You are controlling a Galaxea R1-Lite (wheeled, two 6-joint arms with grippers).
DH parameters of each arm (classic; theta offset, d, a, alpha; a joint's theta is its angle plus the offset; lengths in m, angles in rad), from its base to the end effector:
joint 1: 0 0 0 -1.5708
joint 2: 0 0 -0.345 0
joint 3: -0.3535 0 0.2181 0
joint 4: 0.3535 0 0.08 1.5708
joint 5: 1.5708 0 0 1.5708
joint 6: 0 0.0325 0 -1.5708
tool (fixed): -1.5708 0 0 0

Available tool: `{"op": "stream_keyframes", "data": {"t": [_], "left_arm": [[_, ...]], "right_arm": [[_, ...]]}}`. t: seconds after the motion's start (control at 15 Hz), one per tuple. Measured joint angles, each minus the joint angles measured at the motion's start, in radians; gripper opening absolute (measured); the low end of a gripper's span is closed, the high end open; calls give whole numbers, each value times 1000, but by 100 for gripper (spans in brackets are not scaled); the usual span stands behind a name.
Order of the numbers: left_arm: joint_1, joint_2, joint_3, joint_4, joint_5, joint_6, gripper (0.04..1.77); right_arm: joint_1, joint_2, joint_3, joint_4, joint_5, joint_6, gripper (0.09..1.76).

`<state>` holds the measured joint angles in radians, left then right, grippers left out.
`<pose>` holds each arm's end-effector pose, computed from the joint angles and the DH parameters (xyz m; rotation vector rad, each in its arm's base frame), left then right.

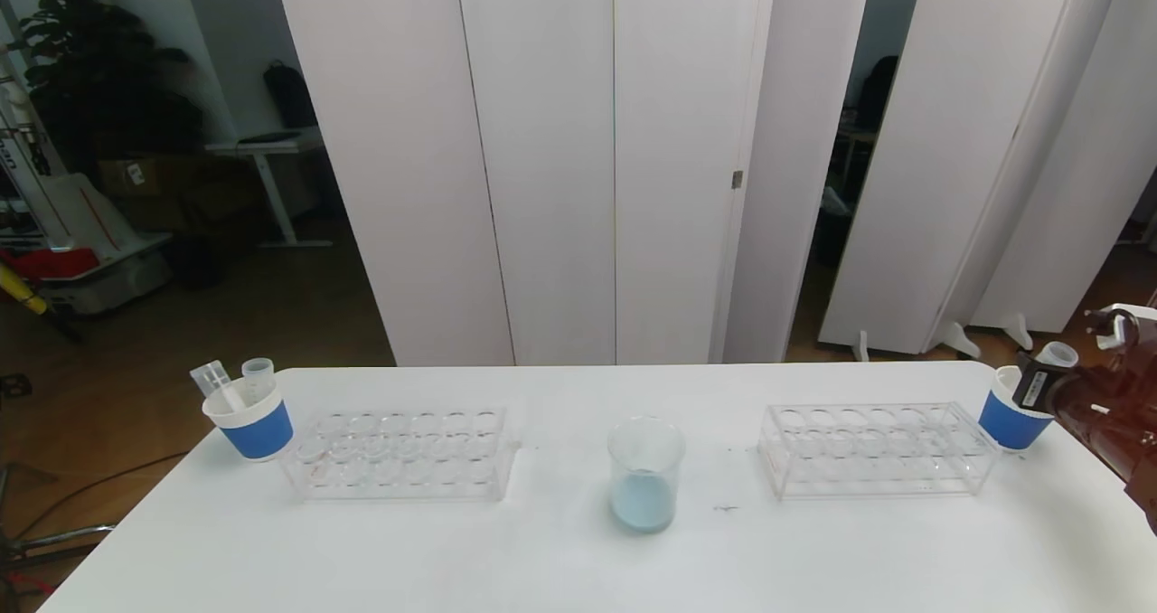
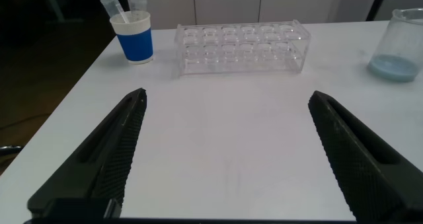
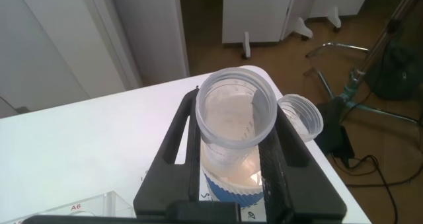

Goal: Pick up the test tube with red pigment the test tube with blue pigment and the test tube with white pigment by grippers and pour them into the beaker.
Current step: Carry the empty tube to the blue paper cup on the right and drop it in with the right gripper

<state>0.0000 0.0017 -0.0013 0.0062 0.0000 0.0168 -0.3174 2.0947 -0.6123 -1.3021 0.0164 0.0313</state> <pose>-0.0279 0.0000 0.0753 0.0168 0.0066 -0.0001 0.3579 -0.1170 0.0814 0.0610 0.1738 -0.3030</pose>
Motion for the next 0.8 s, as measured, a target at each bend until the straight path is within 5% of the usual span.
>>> {"op": "stream_keyframes", "data": {"t": [0.8], "left_arm": [[0, 0, 0, 0, 0, 0, 175]], "right_arm": [[-29, 5, -6, 7, 12, 4, 62]]}}
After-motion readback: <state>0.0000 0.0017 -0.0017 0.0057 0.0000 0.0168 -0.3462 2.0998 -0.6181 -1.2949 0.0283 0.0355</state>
